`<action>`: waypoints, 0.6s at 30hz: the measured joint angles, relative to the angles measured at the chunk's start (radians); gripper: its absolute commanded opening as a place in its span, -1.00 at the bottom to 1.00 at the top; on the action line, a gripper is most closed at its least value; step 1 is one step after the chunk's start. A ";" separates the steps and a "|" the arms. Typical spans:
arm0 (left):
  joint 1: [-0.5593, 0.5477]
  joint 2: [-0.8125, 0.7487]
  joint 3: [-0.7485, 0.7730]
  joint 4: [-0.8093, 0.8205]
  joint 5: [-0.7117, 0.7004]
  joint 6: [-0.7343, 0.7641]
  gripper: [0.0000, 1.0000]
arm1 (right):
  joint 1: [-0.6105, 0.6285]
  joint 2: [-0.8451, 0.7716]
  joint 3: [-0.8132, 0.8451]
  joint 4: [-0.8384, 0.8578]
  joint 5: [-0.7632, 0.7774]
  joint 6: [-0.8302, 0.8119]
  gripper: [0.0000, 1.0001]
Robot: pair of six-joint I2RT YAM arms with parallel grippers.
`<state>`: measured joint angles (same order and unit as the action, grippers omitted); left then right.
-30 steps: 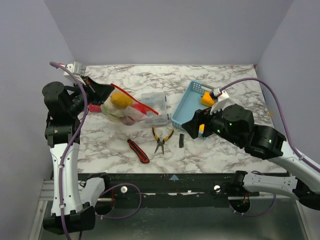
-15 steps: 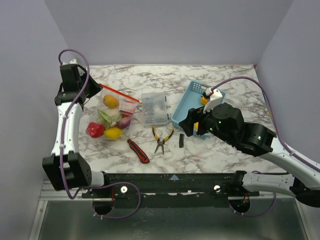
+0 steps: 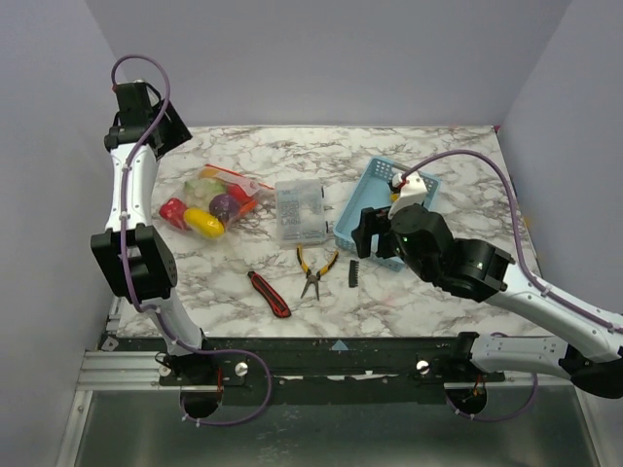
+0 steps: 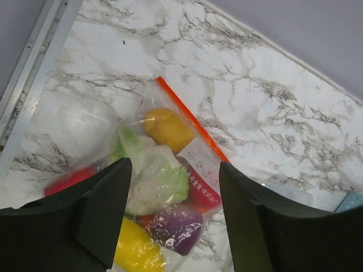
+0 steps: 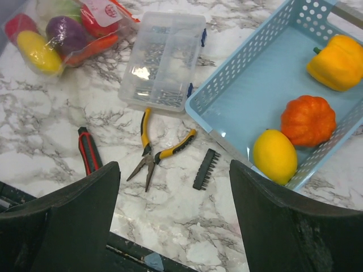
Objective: Place the food in the zip-top bag and seal the zipper
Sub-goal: Place the zipper food storage bag at the center of the board, then reset both arms
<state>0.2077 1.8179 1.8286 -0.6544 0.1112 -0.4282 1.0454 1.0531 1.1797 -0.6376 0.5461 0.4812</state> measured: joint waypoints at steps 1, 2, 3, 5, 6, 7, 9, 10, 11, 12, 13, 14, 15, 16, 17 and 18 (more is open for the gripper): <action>0.000 0.001 0.013 -0.011 -0.007 0.005 0.38 | 0.000 0.000 0.000 0.000 0.014 0.003 0.62; 0.000 0.001 0.023 -0.019 -0.013 0.008 0.40 | 0.000 0.000 0.000 0.001 0.028 0.008 0.64; 0.000 -0.002 0.034 -0.026 -0.018 0.013 0.41 | 0.000 -0.002 0.000 0.001 0.043 0.012 0.65; -0.004 -0.015 0.039 -0.030 -0.023 0.022 0.49 | 0.000 -0.010 -0.002 0.000 0.076 0.018 0.66; -0.008 -0.027 0.038 -0.035 -0.023 0.026 0.52 | 0.000 -0.016 -0.003 0.000 0.092 0.020 0.67; -0.013 -0.042 0.031 -0.036 -0.024 0.029 0.55 | 0.000 -0.023 -0.003 -0.001 0.105 0.021 0.71; -0.029 -0.094 0.008 -0.037 -0.024 0.036 0.58 | 0.000 -0.050 -0.003 -0.002 0.140 0.024 0.78; -0.042 -0.131 -0.010 -0.037 -0.023 0.040 0.59 | 0.000 -0.067 -0.002 -0.002 0.154 0.024 0.81; -0.064 -0.182 -0.032 -0.036 -0.020 0.045 0.59 | 0.000 -0.082 0.002 -0.004 0.165 0.023 0.83; -0.084 -0.224 -0.048 -0.036 -0.018 0.048 0.59 | 0.000 -0.099 0.010 -0.008 0.177 0.016 0.87; -0.111 -0.269 -0.061 -0.033 -0.013 0.056 0.59 | 0.000 -0.118 0.025 -0.009 0.188 0.009 0.92; -0.156 -0.345 -0.079 -0.024 -0.007 0.068 0.59 | 0.000 -0.134 0.041 -0.008 0.199 -0.002 0.95; -0.182 -0.392 -0.087 -0.018 -0.004 0.073 0.60 | 0.000 -0.149 0.058 -0.008 0.208 -0.011 0.97; -0.212 -0.442 -0.098 -0.005 0.000 0.081 0.60 | 0.000 -0.160 0.072 -0.007 0.216 -0.025 0.99; -0.258 -0.529 -0.123 0.026 0.016 0.090 0.61 | 0.000 -0.174 0.088 -0.005 0.224 -0.042 0.99; -0.276 -0.569 -0.140 0.043 0.026 0.093 0.62 | 0.000 -0.188 0.103 0.003 0.228 -0.066 0.99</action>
<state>-0.0685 1.2488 1.6890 -0.6117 0.1371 -0.3355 1.0454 0.8646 1.2827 -0.6346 0.7742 0.4149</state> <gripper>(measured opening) 0.792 0.991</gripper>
